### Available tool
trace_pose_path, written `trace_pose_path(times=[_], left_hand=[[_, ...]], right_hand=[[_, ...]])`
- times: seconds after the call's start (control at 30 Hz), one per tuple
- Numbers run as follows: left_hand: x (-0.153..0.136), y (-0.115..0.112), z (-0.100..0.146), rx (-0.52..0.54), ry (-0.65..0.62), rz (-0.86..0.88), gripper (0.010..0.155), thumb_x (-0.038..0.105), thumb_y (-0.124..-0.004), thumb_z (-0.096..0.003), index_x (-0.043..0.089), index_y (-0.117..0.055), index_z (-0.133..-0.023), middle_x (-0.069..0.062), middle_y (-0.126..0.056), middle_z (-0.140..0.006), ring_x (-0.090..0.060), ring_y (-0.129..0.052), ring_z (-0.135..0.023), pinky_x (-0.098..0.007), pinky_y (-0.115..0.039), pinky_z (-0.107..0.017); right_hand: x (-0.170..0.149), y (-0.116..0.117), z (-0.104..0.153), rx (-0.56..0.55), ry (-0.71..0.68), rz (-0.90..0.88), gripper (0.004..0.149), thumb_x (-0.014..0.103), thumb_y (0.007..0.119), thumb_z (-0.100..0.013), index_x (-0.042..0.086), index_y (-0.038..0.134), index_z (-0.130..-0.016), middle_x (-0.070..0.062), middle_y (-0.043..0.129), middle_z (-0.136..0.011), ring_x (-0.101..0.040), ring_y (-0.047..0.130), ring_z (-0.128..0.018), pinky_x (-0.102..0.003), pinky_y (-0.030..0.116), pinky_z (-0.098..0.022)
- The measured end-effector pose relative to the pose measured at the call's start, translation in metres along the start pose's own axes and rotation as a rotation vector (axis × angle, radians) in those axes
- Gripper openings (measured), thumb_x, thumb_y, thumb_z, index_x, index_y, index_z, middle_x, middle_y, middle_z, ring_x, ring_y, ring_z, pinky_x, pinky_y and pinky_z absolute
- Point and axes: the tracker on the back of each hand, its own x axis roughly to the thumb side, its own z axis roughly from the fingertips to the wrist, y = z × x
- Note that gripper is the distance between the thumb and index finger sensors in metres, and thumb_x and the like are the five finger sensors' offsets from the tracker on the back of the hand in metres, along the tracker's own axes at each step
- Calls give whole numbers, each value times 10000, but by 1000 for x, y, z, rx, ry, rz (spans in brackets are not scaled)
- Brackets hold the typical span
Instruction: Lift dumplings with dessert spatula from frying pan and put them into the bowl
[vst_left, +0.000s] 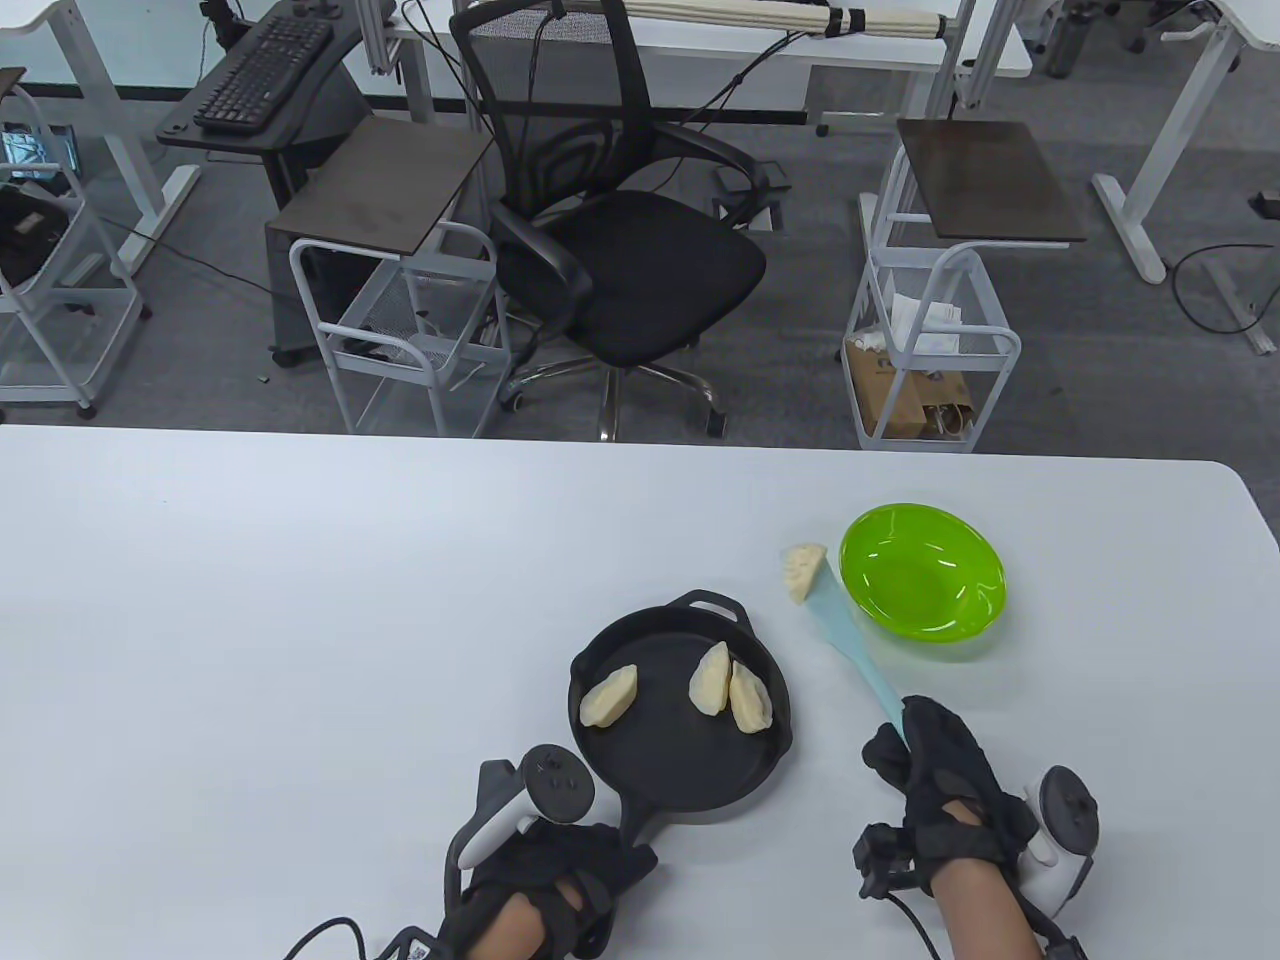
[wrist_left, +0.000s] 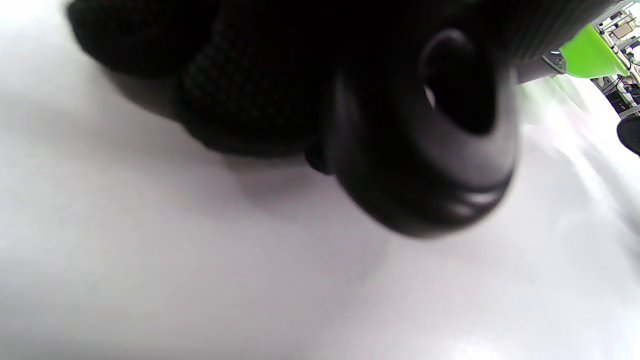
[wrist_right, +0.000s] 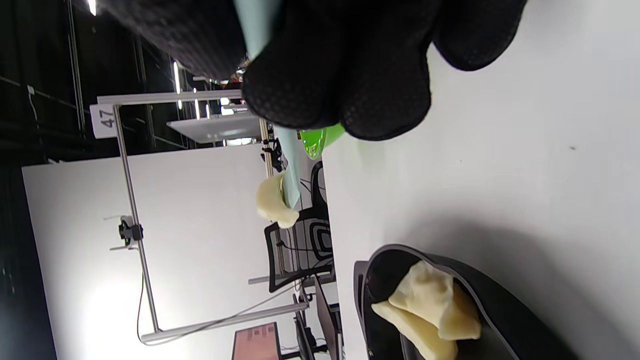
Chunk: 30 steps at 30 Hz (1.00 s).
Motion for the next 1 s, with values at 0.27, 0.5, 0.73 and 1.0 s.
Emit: trace_pose_path(times=[0.27, 0.5, 0.73, 1.0], left_hand=[[0, 0, 0, 0, 0, 0, 611, 725, -684, -445, 294, -824, -855, 58, -1102, -428, -193, -1038, -282, -449, -838, -332], [0, 0, 0, 0, 0, 0, 609, 725, -683, -445, 296, -824, -854, 57, -1101, -427, -191, -1038, -283, -447, -837, -333], [0, 0, 0, 0, 0, 0, 610, 725, -684, -445, 296, -823, -856, 62, -1101, -428, -192, -1038, -283, -448, -837, -333], [0, 0, 0, 0, 0, 0, 612, 726, -683, -444, 296, -823, -856, 60, -1101, -431, -191, -1038, -284, -448, -837, -332]], right_hand=[[-5, -16, -8, -30, 16, -105, 589, 365, 694, -591, 52, 480, -1042, -136, 802, -858, -435, 785, -788, -675, 505, -702], [-6, -18, -14, 36, 16, -148, 639, 370, 687, -600, 45, 404, -1071, -169, 725, -953, -465, 715, -871, -692, 465, -716], [1, -13, -15, 86, -38, -65, 660, 367, 694, -605, 85, 359, -1099, -199, 637, -1034, -499, 639, -935, -705, 434, -724], [13, -5, -10, 55, -140, 197, 649, 358, 710, -597, 121, 390, -1109, -236, 591, -1055, -511, 672, -904, -708, 453, -715]])
